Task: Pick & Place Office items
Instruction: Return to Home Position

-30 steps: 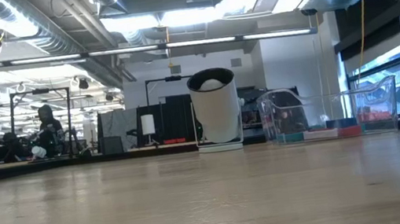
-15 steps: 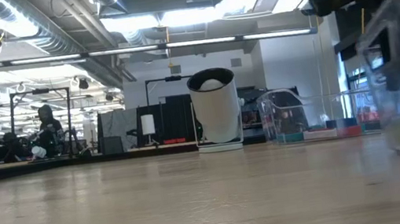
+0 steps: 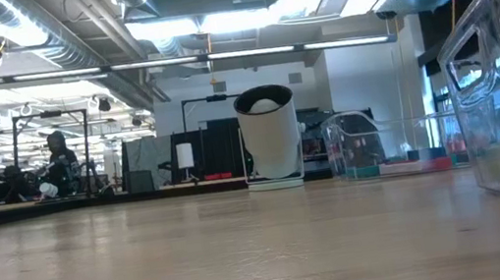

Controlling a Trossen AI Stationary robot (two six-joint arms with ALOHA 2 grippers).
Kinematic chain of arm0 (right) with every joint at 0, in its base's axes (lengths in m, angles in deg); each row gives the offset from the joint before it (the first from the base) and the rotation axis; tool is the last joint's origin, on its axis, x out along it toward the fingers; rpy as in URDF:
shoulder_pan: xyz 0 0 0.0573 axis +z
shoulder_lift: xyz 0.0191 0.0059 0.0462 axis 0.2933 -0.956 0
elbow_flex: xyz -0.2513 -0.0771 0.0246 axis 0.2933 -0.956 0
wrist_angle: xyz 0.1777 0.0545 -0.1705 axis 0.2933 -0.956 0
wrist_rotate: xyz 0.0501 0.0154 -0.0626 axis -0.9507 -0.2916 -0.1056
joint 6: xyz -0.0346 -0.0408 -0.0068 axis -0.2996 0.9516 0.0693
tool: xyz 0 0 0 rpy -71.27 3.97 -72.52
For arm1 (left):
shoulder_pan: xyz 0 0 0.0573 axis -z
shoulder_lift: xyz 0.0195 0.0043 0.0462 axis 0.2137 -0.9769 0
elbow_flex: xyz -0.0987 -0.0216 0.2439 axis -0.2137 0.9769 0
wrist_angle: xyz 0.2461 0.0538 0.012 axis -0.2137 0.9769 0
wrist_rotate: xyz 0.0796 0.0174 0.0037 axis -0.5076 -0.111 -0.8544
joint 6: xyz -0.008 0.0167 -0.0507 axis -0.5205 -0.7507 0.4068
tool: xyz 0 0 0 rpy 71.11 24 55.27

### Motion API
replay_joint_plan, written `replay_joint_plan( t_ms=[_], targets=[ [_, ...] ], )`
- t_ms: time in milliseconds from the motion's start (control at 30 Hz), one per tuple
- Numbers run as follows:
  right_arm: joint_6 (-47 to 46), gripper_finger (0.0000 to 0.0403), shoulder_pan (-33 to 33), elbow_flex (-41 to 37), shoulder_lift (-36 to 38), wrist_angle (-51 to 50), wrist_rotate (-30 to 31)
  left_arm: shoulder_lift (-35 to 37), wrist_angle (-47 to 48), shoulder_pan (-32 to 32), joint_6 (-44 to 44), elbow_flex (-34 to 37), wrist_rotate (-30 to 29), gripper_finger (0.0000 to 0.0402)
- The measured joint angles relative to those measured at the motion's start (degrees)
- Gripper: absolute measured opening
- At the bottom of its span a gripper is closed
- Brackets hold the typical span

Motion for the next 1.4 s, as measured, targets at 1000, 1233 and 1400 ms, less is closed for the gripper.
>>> replay_joint_plan(
  t_ms=[1000, 1233, 1400],
  targets=[
    [25.6, 0.0258, -6.2, -7.7, 30.2, 4.6, 33.6, 7.9, -47.5, -0.1, -4.3, 38.7, 2.8, 0.0276],
    [25.9, 0.0258, -8.1, -16.6, 36.0, 12.9, 30.8, 7.8, -64.1, -0.1, -7.4, 46.7, 2.0, 0.0276],
    [26.0, 0.0258, -8.8, -22.7, 41.8, 16.9, 30.6, 7.8, -76.3, -0.1, -11.5, 52.1, -0.2, 0.0276]
  ],
)
